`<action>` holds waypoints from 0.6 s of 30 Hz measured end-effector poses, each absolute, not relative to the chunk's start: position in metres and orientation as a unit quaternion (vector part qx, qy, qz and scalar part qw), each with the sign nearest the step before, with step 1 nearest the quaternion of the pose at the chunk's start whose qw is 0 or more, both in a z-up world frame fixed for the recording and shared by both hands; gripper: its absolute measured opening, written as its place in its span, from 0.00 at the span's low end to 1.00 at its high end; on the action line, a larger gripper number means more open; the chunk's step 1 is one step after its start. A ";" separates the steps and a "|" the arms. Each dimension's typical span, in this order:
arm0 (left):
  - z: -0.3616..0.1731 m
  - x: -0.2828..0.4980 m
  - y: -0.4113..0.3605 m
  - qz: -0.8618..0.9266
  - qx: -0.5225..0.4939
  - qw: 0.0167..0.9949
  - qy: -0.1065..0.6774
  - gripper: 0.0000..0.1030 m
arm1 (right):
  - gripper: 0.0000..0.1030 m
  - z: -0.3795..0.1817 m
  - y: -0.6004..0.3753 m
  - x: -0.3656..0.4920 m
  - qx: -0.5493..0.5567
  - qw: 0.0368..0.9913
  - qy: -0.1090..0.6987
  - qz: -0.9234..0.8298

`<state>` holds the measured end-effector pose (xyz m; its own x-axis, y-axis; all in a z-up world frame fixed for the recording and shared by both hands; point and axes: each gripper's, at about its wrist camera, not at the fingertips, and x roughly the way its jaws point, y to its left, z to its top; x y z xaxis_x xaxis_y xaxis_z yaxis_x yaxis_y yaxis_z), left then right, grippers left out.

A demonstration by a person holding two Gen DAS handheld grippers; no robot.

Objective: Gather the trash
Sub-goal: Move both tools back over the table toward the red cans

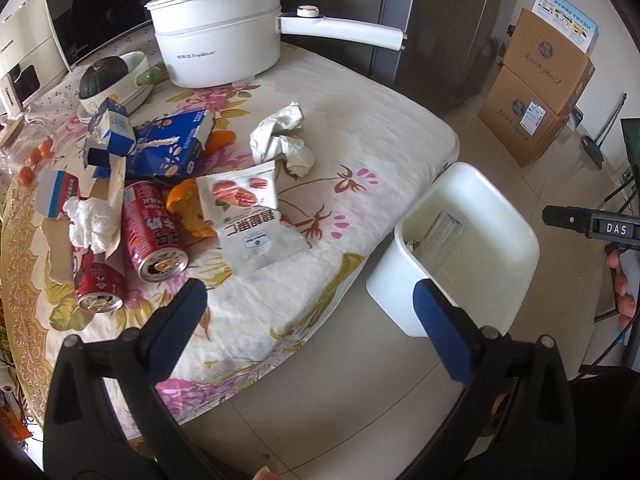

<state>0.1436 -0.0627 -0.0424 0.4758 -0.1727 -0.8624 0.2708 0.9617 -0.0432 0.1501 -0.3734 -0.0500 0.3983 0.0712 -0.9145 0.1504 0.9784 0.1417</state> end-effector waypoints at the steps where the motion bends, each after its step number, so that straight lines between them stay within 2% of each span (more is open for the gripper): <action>1: -0.041 0.142 -0.059 -0.127 0.049 0.859 0.494 0.99 | 0.81 -0.046 -0.370 0.149 0.103 0.833 0.544 -0.020; 9: -0.033 0.135 -0.018 -0.107 0.034 0.867 0.486 0.99 | 0.82 -0.022 -0.330 0.146 0.097 0.852 0.514 0.012; 18: -0.035 0.136 0.030 -0.073 0.018 0.868 0.492 0.99 | 0.82 -0.020 -0.292 0.153 0.081 0.856 0.510 0.039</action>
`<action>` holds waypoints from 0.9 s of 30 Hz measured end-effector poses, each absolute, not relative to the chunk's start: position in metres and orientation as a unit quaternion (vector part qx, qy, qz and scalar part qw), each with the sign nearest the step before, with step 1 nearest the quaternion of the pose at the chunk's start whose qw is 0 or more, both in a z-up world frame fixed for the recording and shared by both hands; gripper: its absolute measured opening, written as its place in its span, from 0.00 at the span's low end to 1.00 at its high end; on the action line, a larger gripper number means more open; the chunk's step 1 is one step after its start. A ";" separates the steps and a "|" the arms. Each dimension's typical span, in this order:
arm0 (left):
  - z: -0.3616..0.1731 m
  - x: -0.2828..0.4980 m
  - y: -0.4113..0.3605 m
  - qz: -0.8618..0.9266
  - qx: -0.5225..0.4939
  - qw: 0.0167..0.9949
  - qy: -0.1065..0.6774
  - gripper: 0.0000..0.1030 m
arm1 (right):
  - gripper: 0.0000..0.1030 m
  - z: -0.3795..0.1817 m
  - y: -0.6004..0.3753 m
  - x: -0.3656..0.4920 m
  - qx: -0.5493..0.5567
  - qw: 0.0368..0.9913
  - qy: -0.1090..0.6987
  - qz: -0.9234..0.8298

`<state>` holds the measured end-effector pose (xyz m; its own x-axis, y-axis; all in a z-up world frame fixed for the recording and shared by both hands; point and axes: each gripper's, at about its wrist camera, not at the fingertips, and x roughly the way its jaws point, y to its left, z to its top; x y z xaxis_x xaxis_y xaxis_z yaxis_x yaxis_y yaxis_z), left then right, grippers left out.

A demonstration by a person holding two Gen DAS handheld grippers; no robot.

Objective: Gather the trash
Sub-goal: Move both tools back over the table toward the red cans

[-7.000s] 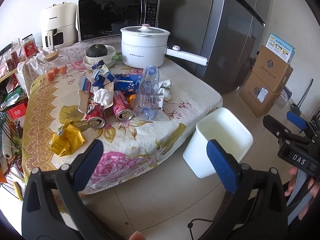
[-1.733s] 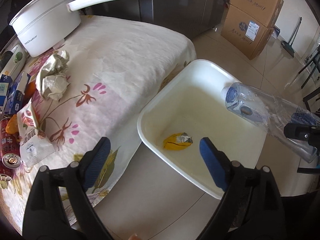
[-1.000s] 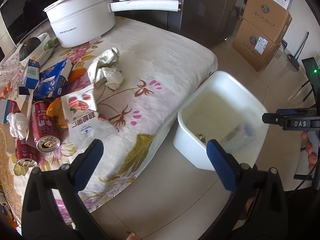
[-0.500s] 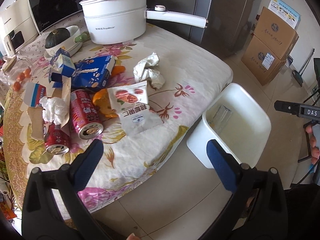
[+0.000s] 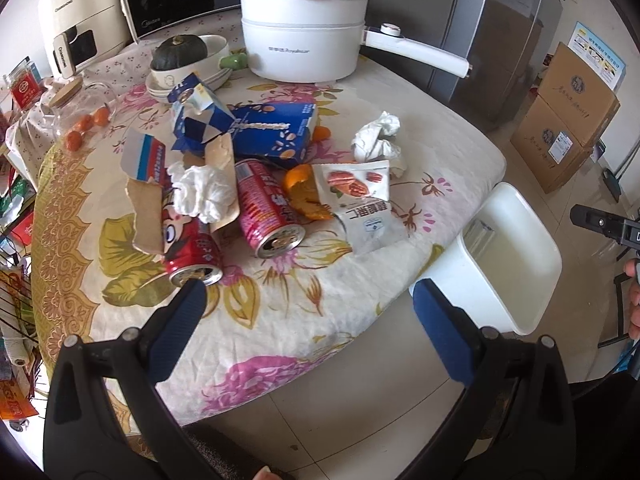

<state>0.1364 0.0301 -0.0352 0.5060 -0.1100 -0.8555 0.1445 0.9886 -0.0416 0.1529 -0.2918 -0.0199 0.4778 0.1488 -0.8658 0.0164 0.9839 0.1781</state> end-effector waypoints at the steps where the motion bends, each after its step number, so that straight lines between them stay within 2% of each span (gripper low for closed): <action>1: -0.036 0.137 0.036 -0.069 0.014 0.867 0.493 0.99 | 0.82 -0.021 -0.287 0.155 0.081 0.855 0.511 0.040; 9: -0.037 0.148 0.093 -0.018 -0.034 0.870 0.491 0.99 | 0.82 -0.028 -0.259 0.163 0.065 0.850 0.520 0.054; 14: -0.043 0.159 0.128 0.008 -0.107 0.862 0.495 0.99 | 0.82 -0.031 -0.245 0.170 0.062 0.848 0.523 0.061; 16: -0.053 0.163 0.137 0.009 -0.141 0.851 0.506 0.95 | 0.82 -0.032 -0.238 0.174 0.062 0.847 0.524 0.066; 18: -0.064 0.166 0.140 0.001 -0.161 0.840 0.519 0.83 | 0.82 -0.033 -0.231 0.177 0.061 0.846 0.524 0.071; 24: -0.090 0.175 0.131 -0.009 -0.168 0.827 0.537 0.67 | 0.82 -0.036 -0.209 0.184 0.058 0.844 0.527 0.086; 27: -0.094 0.180 0.129 -0.010 -0.162 0.830 0.534 0.63 | 0.82 -0.038 -0.199 0.186 0.058 0.842 0.529 0.093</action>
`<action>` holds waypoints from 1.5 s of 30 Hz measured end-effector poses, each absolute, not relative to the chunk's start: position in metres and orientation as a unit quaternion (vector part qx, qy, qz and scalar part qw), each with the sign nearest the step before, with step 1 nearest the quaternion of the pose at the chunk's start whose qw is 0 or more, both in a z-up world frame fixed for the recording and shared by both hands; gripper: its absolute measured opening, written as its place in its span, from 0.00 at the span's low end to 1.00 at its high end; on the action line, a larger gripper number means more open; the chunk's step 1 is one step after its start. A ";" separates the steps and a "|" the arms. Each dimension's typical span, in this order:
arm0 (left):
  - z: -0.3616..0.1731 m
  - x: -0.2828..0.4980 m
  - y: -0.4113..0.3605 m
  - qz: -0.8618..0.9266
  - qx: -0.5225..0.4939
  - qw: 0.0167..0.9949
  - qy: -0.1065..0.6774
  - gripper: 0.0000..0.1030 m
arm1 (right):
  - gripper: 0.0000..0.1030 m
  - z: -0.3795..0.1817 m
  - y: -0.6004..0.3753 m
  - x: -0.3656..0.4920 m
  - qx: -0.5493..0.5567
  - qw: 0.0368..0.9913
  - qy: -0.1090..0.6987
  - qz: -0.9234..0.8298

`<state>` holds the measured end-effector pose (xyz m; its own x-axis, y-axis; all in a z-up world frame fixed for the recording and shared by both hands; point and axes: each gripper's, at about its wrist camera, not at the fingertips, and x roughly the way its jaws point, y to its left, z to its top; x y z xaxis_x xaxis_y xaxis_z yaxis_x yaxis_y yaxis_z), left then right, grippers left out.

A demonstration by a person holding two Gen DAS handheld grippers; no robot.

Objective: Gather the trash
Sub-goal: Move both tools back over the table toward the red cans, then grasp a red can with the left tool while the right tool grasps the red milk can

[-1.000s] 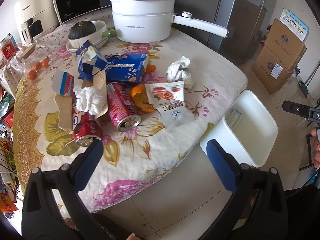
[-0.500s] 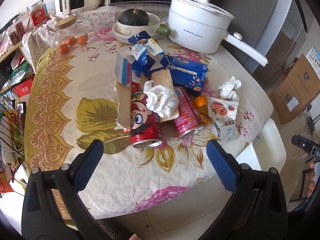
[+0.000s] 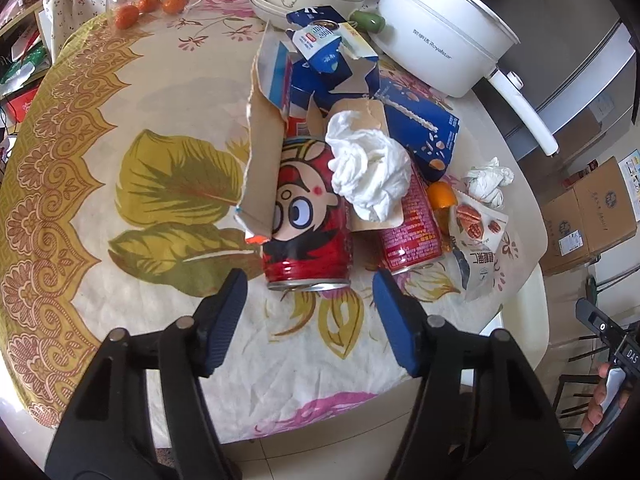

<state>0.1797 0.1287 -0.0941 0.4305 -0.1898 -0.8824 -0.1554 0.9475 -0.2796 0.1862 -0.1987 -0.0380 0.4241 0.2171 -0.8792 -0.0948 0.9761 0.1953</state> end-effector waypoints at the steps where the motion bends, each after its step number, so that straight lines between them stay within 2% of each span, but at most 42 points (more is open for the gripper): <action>1: -0.095 0.181 0.128 -0.011 -0.161 0.832 0.530 0.63 | 0.82 -0.039 -0.195 0.186 0.058 0.841 0.529 0.094; 6: -0.107 0.191 0.127 -0.013 -0.167 0.830 0.532 0.62 | 0.82 -0.044 -0.182 0.189 0.061 0.839 0.532 0.100; 9: -0.110 0.194 0.127 -0.011 -0.165 0.828 0.535 0.53 | 0.82 -0.046 -0.174 0.191 0.061 0.838 0.532 0.103; 23: -0.061 0.150 0.156 -0.039 -0.150 0.861 0.484 0.53 | 0.82 -0.054 -0.114 0.195 0.033 0.842 0.517 0.152; 31: -0.041 0.129 0.190 -0.021 -0.174 0.878 0.445 0.53 | 0.75 -0.082 -0.056 0.202 0.017 0.826 0.529 0.197; 37: -0.028 0.121 0.210 -0.010 -0.195 0.891 0.411 0.53 | 0.74 -0.103 -0.024 0.213 0.001 0.825 0.529 0.200; 45: -0.030 0.119 0.219 -0.001 -0.191 0.891 0.411 0.53 | 0.69 -0.119 -0.015 0.228 0.016 0.826 0.527 0.200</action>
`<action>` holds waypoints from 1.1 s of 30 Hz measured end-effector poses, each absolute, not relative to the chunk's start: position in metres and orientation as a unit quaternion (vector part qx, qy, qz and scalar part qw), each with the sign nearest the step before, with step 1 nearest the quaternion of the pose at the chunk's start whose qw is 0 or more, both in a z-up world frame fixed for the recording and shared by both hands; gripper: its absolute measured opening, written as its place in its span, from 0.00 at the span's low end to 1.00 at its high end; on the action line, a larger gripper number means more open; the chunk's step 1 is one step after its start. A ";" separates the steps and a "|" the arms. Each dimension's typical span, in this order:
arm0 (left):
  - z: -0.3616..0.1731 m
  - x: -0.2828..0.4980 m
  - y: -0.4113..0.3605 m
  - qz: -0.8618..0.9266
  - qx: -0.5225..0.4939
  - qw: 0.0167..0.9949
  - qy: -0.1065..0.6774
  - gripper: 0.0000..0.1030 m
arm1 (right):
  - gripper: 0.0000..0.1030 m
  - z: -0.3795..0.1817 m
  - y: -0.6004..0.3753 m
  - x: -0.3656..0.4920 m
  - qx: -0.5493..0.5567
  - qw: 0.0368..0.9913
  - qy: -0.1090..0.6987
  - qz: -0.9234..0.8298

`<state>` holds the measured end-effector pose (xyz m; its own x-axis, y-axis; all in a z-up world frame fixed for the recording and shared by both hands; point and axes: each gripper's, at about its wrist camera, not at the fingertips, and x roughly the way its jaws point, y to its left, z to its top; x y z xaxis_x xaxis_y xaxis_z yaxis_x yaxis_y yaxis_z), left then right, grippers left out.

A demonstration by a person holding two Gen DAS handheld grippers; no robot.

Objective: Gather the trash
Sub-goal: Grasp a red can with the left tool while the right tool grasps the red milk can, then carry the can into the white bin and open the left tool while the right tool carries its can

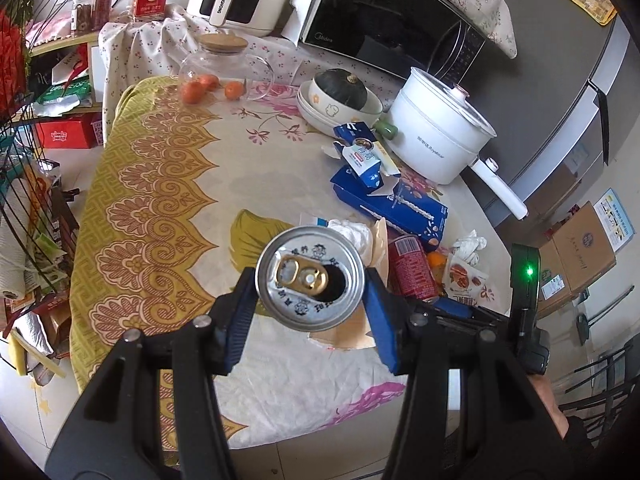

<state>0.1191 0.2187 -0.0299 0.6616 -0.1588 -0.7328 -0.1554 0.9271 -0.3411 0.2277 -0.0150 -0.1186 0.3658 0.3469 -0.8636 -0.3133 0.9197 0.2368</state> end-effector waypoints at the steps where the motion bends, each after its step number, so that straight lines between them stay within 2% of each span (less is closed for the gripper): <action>1: -0.031 0.119 0.219 -0.001 -0.192 0.891 0.413 0.53 | 0.67 -0.119 -0.014 0.229 0.016 0.827 0.525 0.200; 3: -0.031 0.118 0.220 0.000 -0.191 0.890 0.414 0.53 | 0.63 -0.121 -0.012 0.231 0.012 0.829 0.523 0.200; 5: -0.031 0.118 0.218 0.000 -0.187 0.891 0.415 0.53 | 0.52 -0.123 -0.011 0.232 0.011 0.828 0.523 0.204; 10: -0.026 0.117 0.214 0.000 -0.178 0.895 0.409 0.53 | 0.52 -0.110 -0.008 0.224 -0.001 0.838 0.503 0.213; 22: -0.008 0.115 0.193 -0.020 -0.166 0.907 0.386 0.53 | 0.51 -0.034 -0.048 0.189 -0.007 0.868 0.435 0.238; 33: 0.008 0.119 0.137 -0.073 -0.142 0.912 0.378 0.53 | 0.51 0.004 -0.109 0.155 0.005 0.874 0.426 0.233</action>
